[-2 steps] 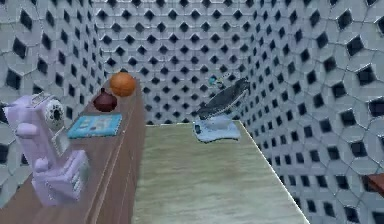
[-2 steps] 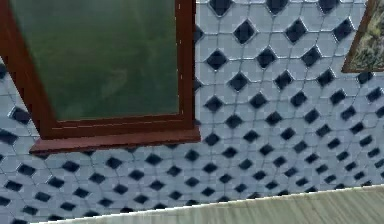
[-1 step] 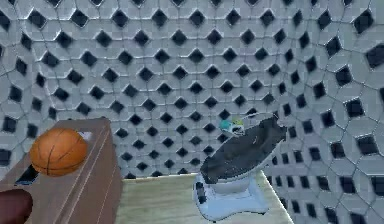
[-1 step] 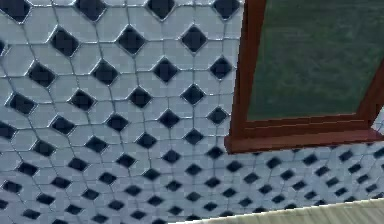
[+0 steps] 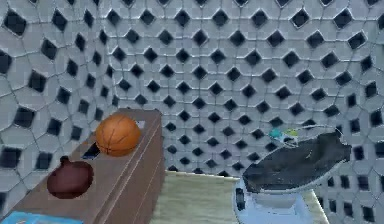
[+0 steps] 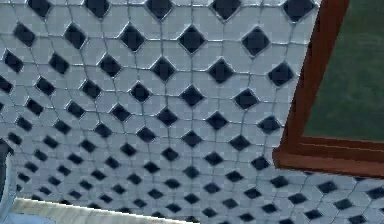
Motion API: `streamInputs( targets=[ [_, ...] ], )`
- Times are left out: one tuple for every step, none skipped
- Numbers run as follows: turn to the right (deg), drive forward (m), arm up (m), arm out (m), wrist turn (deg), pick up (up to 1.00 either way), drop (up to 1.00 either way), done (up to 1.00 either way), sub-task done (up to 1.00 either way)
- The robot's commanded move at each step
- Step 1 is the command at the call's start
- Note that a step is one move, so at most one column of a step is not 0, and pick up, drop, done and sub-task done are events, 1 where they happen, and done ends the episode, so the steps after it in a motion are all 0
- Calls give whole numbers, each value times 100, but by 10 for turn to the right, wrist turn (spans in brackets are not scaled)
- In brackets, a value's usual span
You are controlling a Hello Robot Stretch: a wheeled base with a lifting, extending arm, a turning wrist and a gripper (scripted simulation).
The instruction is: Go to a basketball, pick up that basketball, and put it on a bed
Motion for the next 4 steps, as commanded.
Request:
streamInputs(
  targets=[
    [0,20,0,0,0,0,0,0,0],
    [-450,0,0,0,0,0,0,0,0],
    [-450,0,0,0,0,0,0,0,0],
    [-240,0,0,0,0,0,0,0,0]
  ],
)
